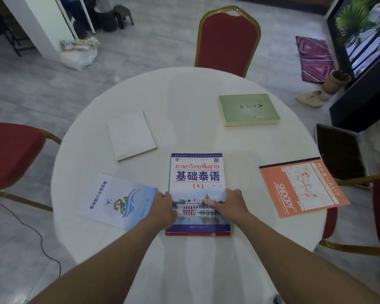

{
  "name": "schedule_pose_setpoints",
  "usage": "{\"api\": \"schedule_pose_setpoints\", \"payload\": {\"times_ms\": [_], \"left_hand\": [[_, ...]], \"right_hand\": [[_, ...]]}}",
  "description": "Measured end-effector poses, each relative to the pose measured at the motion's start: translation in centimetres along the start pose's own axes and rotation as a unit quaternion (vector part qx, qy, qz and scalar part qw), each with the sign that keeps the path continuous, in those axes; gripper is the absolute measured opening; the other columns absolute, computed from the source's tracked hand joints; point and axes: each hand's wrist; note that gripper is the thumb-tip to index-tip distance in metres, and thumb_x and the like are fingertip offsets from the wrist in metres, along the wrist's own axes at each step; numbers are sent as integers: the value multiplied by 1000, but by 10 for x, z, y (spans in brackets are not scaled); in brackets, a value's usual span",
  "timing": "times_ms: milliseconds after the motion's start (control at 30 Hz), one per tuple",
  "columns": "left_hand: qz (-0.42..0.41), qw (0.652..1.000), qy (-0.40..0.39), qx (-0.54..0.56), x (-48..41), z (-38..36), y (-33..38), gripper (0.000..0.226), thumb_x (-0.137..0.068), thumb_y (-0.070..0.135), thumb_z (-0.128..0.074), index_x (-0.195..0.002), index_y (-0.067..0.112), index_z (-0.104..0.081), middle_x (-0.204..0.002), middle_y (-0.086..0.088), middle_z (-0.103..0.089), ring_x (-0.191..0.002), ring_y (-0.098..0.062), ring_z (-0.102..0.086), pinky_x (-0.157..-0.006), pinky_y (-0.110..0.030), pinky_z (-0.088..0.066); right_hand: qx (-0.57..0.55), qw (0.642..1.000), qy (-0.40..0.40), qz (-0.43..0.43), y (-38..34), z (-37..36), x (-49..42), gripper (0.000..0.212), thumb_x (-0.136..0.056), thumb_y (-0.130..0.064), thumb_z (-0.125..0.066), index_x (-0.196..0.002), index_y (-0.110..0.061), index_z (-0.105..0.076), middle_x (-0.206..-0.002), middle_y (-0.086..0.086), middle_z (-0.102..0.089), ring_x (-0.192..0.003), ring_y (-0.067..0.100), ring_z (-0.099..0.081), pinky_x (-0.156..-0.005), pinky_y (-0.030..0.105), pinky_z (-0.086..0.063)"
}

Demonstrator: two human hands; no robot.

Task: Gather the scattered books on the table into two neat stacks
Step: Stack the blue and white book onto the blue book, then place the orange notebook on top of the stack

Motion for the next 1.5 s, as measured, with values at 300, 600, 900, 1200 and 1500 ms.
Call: {"api": "schedule_pose_setpoints", "payload": {"times_ms": [300, 600, 900, 1200, 1500], "left_hand": [[-8, 1000, 8, 9, 0, -1, 2, 81, -97, 30, -51, -154, 4, 0, -148, -16, -23, -135, -28, -35, -109, -34, -40], [-4, 1000, -12, 5, -2, 6, 7, 64, -93, 22, -56, -143, 5, -21, -135, -12, -32, -123, -25, -42, -99, -33, -48], [-101, 993, 32, -48, -14, 24, 64, 83, -90, 25, -62, -152, 9, -10, -150, -11, -21, -138, -29, -25, -112, -41, -33], [-205, 971, -29, -123, -52, 15, 177, 60, -94, 33, -53, -146, 9, -33, -148, -16, -34, -139, -35, -31, -114, -45, -33], [-303, 941, -49, -145, -93, -44, 284, 40, -90, 27, -54, -122, 4, -53, -122, -20, -55, -119, -38, -48, -100, -42, -40]], "right_hand": [[-24, 1000, -6, -11, -3, -3, 3, 54, -89, -25, -73, -134, -17, -44, -130, 12, -40, -121, 29, -51, -103, 39, -50], [-39, 999, -16, -16, -2, -1, 4, 53, -89, -25, -74, -134, -21, -46, -130, 10, -40, -119, 29, -53, -104, 41, -51], [-111, 991, 58, -53, 24, 24, 15, 76, -92, -38, -68, -154, -12, -30, -149, 13, -36, -138, 30, -40, -110, 41, -42], [-213, 935, 226, -175, 88, 80, 25, 70, -93, -35, -65, -150, -9, -35, -143, 17, -39, -134, 36, -39, -111, 47, -39], [-289, 865, 299, -282, 149, 112, 11, 70, -88, -31, -70, -143, -5, -37, -141, 18, -39, -130, 35, -44, -100, 42, -45]]}}
Point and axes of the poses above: each hand's wrist, its own x-axis away from the middle knuckle, its own z-axis out of the back of the hand, y = z × x
